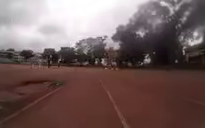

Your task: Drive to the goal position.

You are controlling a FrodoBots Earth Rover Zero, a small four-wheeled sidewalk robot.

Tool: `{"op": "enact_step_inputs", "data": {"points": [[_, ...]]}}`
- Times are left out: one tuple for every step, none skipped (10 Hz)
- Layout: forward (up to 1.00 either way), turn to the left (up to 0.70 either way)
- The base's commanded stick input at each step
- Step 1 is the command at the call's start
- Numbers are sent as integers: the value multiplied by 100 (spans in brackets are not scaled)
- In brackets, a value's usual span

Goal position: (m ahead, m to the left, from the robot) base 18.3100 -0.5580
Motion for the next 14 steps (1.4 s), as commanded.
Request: {"op": "enact_step_inputs", "data": {"points": [[70, 0], [70, 0], [70, 0], [70, 0], [70, 0], [70, 0], [70, 0], [70, 0], [70, 0], [70, 0], [70, 0], [70, 0], [70, 0], [70, 0]]}}
